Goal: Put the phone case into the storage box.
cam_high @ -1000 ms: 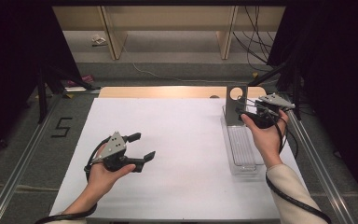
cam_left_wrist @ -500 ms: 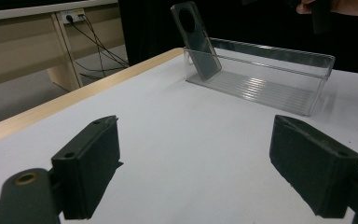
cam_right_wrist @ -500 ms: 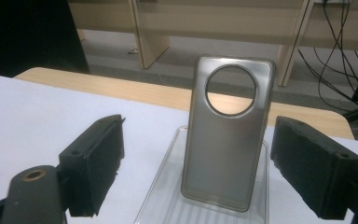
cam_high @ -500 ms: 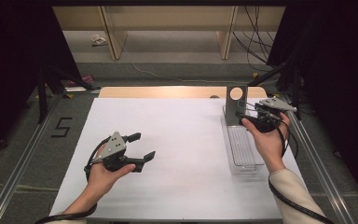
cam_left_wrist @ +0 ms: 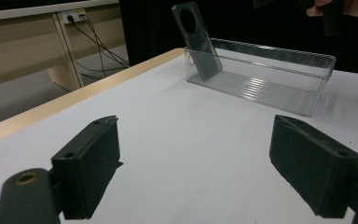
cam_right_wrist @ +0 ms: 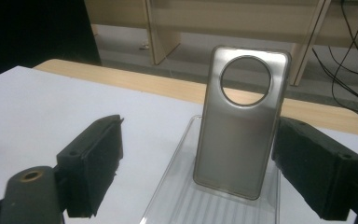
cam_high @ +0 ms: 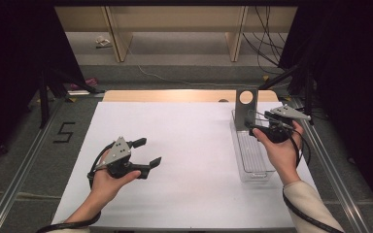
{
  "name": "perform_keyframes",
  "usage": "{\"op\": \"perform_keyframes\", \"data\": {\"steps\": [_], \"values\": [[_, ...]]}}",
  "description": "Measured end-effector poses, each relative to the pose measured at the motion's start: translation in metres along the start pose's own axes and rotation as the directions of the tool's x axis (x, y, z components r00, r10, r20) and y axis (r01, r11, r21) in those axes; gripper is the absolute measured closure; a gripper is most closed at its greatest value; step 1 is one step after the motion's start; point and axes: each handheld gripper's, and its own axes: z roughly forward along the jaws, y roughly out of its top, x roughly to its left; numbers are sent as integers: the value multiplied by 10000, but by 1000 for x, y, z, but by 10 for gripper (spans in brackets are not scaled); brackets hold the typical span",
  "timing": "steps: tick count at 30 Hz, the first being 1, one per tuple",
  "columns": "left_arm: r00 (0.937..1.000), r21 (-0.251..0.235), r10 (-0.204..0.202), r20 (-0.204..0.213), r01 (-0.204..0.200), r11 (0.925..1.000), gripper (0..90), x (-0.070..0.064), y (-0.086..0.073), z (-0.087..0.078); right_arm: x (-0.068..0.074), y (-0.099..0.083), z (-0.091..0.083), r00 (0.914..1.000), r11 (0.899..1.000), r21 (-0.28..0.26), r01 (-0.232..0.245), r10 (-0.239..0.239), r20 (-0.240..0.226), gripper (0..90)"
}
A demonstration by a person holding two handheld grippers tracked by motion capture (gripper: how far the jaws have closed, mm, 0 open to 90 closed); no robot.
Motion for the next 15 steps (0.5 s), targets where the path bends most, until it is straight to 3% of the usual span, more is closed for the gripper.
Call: {"op": "perform_keyframes", "data": {"steps": [15], "values": [[10000, 3, -19, -10, 19, 10000, 159, 0, 0, 0, 7, -5, -10, 9984, 9999, 62, 139, -135, -555, 174]]}}
